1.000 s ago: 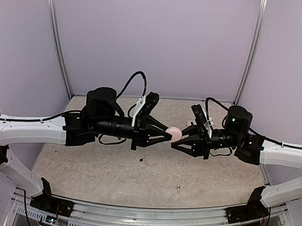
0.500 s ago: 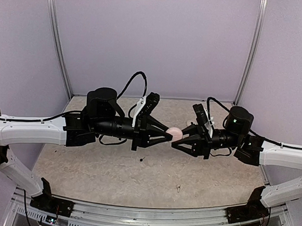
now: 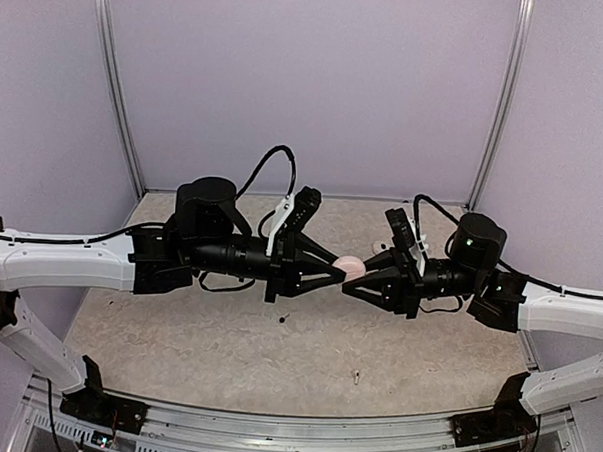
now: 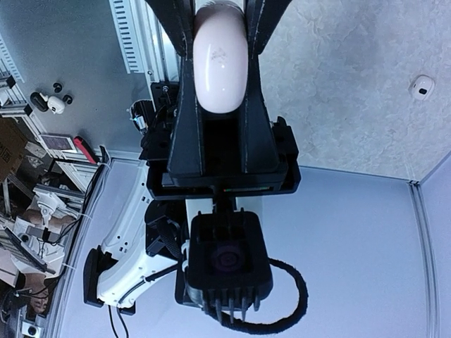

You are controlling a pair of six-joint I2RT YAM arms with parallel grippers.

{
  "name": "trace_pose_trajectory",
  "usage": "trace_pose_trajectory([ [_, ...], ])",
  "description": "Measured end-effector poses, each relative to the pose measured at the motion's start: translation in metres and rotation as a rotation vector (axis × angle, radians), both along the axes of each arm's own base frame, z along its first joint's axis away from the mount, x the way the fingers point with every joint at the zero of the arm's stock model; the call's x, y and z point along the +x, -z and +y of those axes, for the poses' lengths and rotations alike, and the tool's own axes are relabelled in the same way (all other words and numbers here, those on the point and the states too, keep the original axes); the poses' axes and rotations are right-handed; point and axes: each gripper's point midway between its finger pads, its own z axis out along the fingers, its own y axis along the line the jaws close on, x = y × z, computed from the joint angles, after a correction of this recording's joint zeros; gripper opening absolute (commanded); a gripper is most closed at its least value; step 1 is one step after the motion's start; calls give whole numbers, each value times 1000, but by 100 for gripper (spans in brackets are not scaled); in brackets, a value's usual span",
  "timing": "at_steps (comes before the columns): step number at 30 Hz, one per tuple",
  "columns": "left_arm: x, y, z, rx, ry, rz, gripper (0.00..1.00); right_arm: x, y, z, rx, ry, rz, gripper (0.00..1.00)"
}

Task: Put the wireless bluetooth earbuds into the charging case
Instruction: Pass from the left arm to the right, then open the charging case.

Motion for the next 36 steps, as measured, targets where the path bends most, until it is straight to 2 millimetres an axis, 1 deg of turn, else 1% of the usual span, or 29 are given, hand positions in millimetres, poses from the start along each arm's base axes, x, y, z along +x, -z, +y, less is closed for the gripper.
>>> trace_pose_trajectory([
  [3,2,0,0,2,-14,-2,41,1,1,0,-2,5,-1,11],
  [6,4,1,0,4,-24,-5,44,0,2,0,-7,4,-6,10],
  [17,10,1,0,7,-58,5,43,-1,6,-2,-27,6,-36,0],
  [33,15,1,2,5,-78,45,45,2,10,-3,-35,29,-47,0],
  [36,16,1,2,4,-82,49,47,2,11,-3,-38,29,-45,0],
])
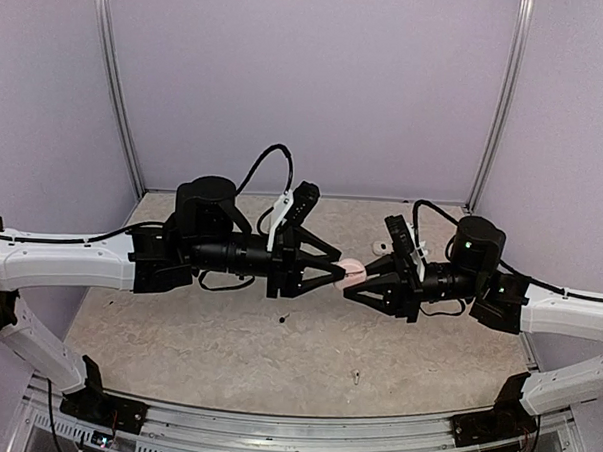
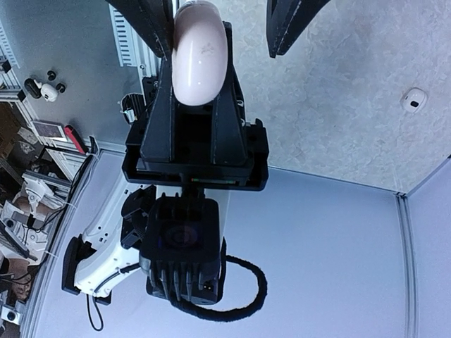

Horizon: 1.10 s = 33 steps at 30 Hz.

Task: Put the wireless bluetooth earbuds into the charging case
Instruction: Open the charging case, then move the left earbud to the center of the board.

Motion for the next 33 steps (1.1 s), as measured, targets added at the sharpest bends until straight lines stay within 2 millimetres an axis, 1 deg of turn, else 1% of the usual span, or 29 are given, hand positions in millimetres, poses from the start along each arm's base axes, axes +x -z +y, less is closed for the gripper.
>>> trace_pose_trajectory([
  [11,5,0,1,0,-21,-1,47,0,4,0,-11,0,9,0],
  [20,18,0,5,2,-74,-6,48,-3,7,-1,-18,-10,6,0],
  [25,20,0,5,2,-82,-7,49,-3,7,-2,-16,-9,1,0],
  [27,20,0,5,3,-82,-8,54,-3,6,-3,-13,-4,-2,0],
  [28,20,0,5,2,-82,-10,58,-3,5,-4,-11,0,-4,0],
  [29,21,0,6,0,-85,-13,64,-4,5,-5,-9,3,-6,0],
  [30,21,-1,7,-4,-89,-17,73,-4,4,-6,-7,10,-8,0],
  [32,20,-3,13,-17,-107,-37,96,-3,4,-9,-3,25,-8,0],
  [33,20,-5,18,-29,-120,-46,99,-1,4,-11,-1,35,-7,0],
])
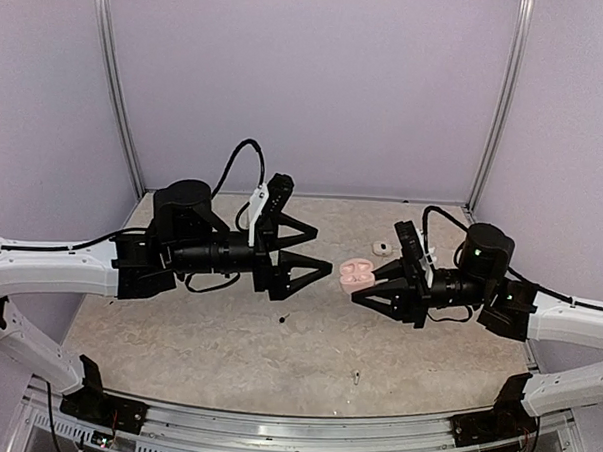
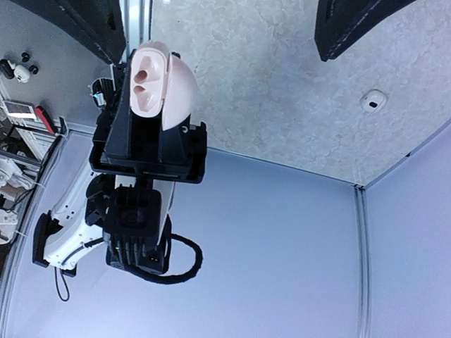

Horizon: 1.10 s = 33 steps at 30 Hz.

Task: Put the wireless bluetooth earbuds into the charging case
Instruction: Move the left earbud to the center of the board.

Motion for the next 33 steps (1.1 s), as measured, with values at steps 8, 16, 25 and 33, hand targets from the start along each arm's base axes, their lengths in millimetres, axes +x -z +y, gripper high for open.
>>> trace_pose_trajectory([
  [8,19,-27,50,-147,-226,32,99,24,-3,-26,25,127,30,0],
  [16,32,18,39,-42,-300,153,96,56,-10,-56,34,293,63,0],
  [25,-20,155,-40,353,-264,275,74,92,-1,-95,1,525,130,0],
  [33,-55,230,-91,559,-228,287,64,107,4,-122,-27,655,160,0],
])
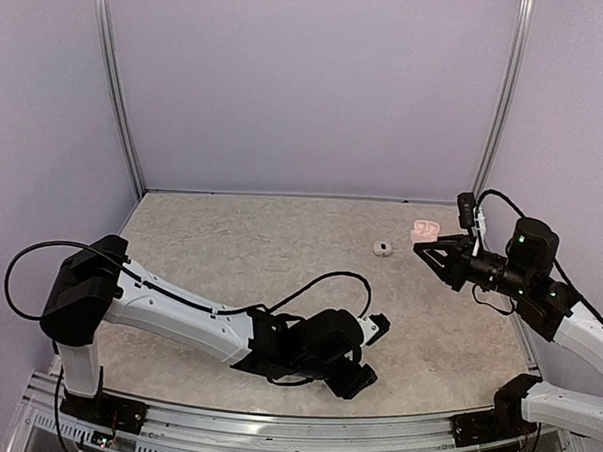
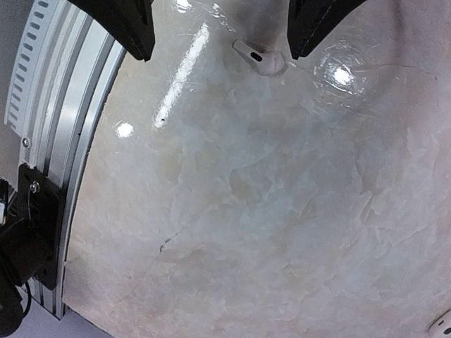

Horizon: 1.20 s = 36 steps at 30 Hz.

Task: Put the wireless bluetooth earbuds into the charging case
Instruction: Move the left earbud to the center of the board.

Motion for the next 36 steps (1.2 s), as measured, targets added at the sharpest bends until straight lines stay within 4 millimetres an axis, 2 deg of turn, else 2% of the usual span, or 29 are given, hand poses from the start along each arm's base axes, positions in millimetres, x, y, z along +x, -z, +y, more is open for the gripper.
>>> trace_pose_trajectory([
  [3,-13,23,-8,67,21,16,62,-2,-3,-3,3,6,-6,0],
  [6,-14,39,-10,125,16,16,59,-6,-7,-4,9,5,-19,0],
  [15,-2,62,-1,246,-40,-18,49,-8,-9,-4,14,-1,-21,0],
  [20,7,67,6,278,-61,-23,41,-8,-9,-4,14,-1,-19,0],
  [28,37,68,21,289,-93,-15,35,-4,-2,-3,3,-2,-2,0],
  [32,37,66,26,303,-31,-10,39,-3,0,-2,-2,-5,2,0],
  [36,28,61,24,304,80,-5,42,-3,0,-2,-5,-3,2,0],
])
